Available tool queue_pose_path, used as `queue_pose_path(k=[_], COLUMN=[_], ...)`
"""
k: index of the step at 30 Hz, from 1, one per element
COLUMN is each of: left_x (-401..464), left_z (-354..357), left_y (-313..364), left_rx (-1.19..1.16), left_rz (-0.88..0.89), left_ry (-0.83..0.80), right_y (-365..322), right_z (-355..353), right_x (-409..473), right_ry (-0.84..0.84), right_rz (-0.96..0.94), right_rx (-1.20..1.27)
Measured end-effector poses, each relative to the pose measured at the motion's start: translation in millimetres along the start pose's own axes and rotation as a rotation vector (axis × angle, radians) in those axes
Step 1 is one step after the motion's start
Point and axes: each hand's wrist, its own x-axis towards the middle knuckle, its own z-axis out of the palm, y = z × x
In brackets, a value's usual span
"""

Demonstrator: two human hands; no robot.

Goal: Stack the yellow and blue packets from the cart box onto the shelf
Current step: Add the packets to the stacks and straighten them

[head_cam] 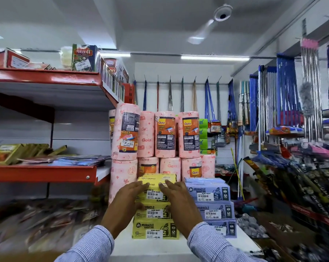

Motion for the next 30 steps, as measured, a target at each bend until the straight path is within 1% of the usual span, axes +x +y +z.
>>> queue_pose_path(k=[7, 11, 15, 21, 25, 28, 30], left_x=[0.6, -0.3, -3.2, -6.0, -6.3, -13.5, -17.3], left_z=[-1.4, -2.8, -0.7, 5.6, 5.9, 7.9, 9.6], left_y=[-4.2, -5.0, -3.0, -1.2, -0.4, 1.6, 8.7], left_rx=[-0.012, -0.017, -0.009, 0.048, 0.060, 0.210, 0.354], left_rz=[-0.020, -0.039, -0.046, -0.010, 0.001, 0.037, 0.129], left_ry=[0.006, -0.006, -0.017, 0.001, -0.019, 0.007, 0.041], right_y=[-2.0, -1.4, 0.3, 1.9, 1.9, 2.9, 10.5], right_z=[3.7, 7.1, 8.0, 6.5, 5.5, 4.5, 2.8], right_x=[-0.7, -0.4, -1.1, -4.0, -4.1, -8.9, -16.5], right_ry=[0.025, 0.030, 0.022, -0.001, 0.017, 0.013, 0.055], right_rz=[0.011, 0.002, -0.005, -0.021, -0.060, -0.100, -0.105], right_rx=[0.057, 0.049, 0.011, -0.075, -0.124, -0.170, -0.203])
